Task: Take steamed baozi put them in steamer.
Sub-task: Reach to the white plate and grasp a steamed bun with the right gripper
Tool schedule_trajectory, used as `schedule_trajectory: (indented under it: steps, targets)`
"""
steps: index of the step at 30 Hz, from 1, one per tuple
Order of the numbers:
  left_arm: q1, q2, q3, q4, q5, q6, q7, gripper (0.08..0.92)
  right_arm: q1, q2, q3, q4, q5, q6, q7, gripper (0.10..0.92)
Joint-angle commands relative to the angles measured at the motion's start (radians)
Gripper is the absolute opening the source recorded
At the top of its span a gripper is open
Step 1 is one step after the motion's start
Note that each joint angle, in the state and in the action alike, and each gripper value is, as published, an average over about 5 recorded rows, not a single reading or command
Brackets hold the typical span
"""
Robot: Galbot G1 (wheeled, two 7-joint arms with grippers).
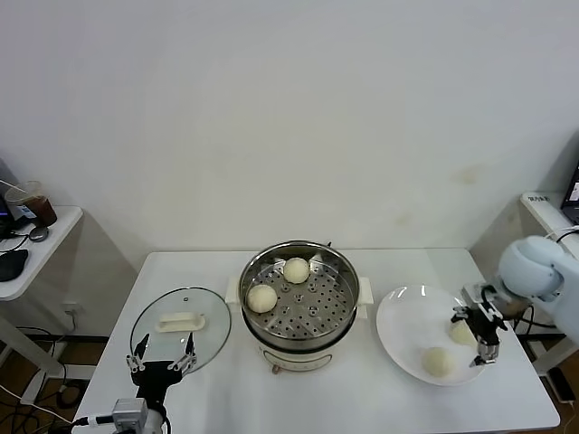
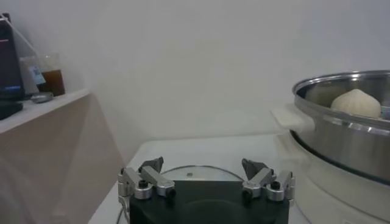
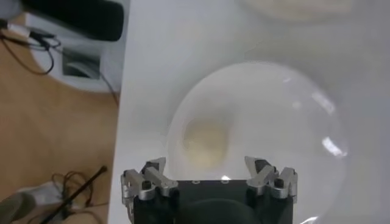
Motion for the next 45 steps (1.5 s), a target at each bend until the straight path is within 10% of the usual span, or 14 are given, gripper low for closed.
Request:
schedule_trajectory:
  steps: [1, 45]
  targets:
    - [-0.002, -0.003, 0.001, 0.010, 0.005, 0.001, 0.002, 0.823, -0.189, 0.028, 0.126, -0.049, -0.099, 0.031, 0.024, 0.823]
    - [-0.019, -0.005, -0.004, 0.037, 0.007, 0.006, 0.005, 0.823, -0.160, 0.241, 0.085, -0.236, -0.120, -0.002, 0.074, 0.820]
